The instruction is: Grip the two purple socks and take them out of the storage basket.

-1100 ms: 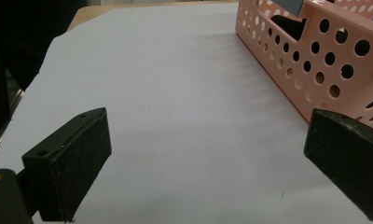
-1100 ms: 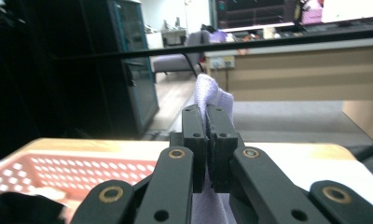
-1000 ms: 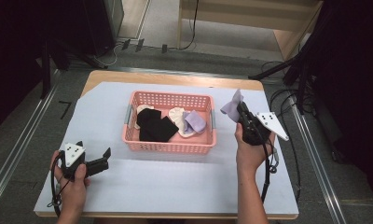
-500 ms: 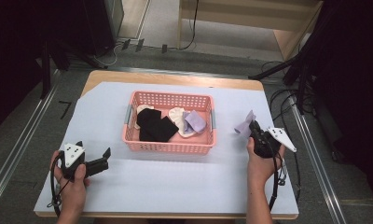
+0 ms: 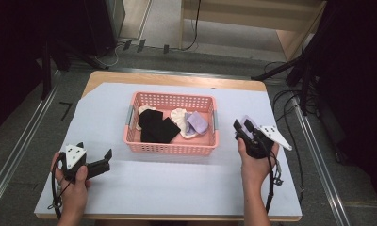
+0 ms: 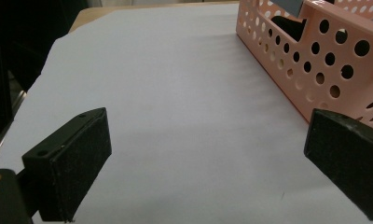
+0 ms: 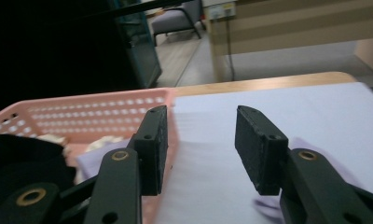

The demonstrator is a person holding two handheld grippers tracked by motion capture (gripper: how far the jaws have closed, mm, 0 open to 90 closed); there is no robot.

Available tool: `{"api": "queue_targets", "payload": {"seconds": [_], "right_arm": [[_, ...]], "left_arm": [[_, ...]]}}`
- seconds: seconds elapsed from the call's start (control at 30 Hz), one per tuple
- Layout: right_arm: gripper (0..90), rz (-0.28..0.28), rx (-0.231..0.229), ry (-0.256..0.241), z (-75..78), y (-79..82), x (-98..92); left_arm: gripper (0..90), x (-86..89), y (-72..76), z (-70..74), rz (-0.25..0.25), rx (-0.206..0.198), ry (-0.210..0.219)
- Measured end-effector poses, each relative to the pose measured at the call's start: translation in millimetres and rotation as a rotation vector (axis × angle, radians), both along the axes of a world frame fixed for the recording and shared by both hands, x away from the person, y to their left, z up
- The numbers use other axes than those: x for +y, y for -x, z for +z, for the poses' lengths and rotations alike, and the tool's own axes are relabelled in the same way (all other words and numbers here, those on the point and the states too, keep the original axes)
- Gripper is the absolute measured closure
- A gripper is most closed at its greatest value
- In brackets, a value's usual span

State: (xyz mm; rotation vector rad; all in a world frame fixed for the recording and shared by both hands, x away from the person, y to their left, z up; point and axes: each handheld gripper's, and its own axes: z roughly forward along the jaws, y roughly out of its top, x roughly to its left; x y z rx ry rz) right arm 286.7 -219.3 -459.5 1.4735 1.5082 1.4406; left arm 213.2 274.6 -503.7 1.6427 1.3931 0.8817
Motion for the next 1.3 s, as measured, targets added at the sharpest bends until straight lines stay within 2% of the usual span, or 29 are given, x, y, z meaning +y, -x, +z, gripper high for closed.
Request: {"api": "queue_targets", "payload": {"seconds": [0.23, 0.37, 0.4, 0.43, 0.47, 0.57, 0.63, 0.8, 0.83, 0.9, 0.93, 0.97, 1.1, 1.2, 1.23, 1.27, 1.3], "right_arm": [[55.4, 0.110, -0.016, -0.011, 7.4, -9.5, 46.6], [55.6, 0.144, -0.014, 0.002, 9.2, -14.6, 66.2], [55.7, 0.163, 0.001, 0.020, 9.2, -19.0, 79.5], [55.7, 0.163, 0.001, 0.020, 9.2, -19.0, 79.5], [55.8, 0.180, 0.019, 0.041, 8.4, -23.7, 89.4], [55.8, 0.191, 0.037, 0.050, 7.5, -27.2, 96.6], [55.9, 0.195, 0.072, 0.074, 5.2, -34.1, 107.3], [56.3, 0.190, 0.107, 0.102, 1.6, -43.2, 117.0], [56.4, 0.182, 0.131, 0.117, 0.0, -46.8, 121.5], [56.5, 0.178, 0.134, 0.127, -1.1, -48.8, 122.4], [57.0, 0.178, 0.194, 0.108, -2.8, -52.9, 125.3], [57.0, 0.178, 0.194, 0.108, -2.8, -52.9, 125.3], [56.3, 0.183, 0.305, 0.060, -3.3, -61.3, 129.4], [54.3, 0.171, 0.379, 0.080, -3.7, -66.5, 131.8], [54.3, 0.171, 0.379, 0.080, -3.7, -66.5, 131.8], [51.4, 0.163, 0.413, 0.106, -3.4, -68.2, 134.8], [51.4, 0.163, 0.413, 0.106, -3.4, -68.2, 134.8]], "left_arm": [[1.3, 0.7, -0.2, -0.1, -0.001, 0.000, 0.005], [1.3, 0.7, -0.1, 0.1, -0.001, 0.003, 0.008], [1.3, 0.8, -0.2, 0.0, -0.003, 0.002, 0.010], [1.3, 0.8, -0.2, 0.0, -0.003, 0.002, 0.011], [1.3, 0.8, -0.2, 0.0, -0.003, 0.002, 0.012], [1.3, 1.0, -0.4, 0.0, -0.004, 0.004, 0.013], [1.3, 0.8, -0.6, 0.0, -0.001, 0.005, 0.015], [1.3, 0.9, -0.8, -0.1, 0.000, 0.006, 0.014], [1.3, 1.0, -0.8, -0.1, 0.000, 0.006, 0.013], [1.3, 1.1, -0.9, -0.1, 0.000, 0.007, 0.013], [1.3, 1.1, -1.1, -0.1, 0.000, 0.007, 0.013], [1.3, 1.1, -1.2, -0.1, 0.001, 0.007, 0.011], [1.3, 1.1, -1.1, -0.2, 0.001, 0.007, 0.013], [1.3, 1.2, -1.2, -0.3, 0.000, 0.004, 0.013], [1.3, 1.3, -1.2, -0.2, -0.001, 0.005, 0.013], [1.3, 1.3, -1.3, -0.2, 0.000, 0.006, 0.014], [1.3, 1.3, -1.3, -0.2, 0.000, 0.006, 0.014]]}}
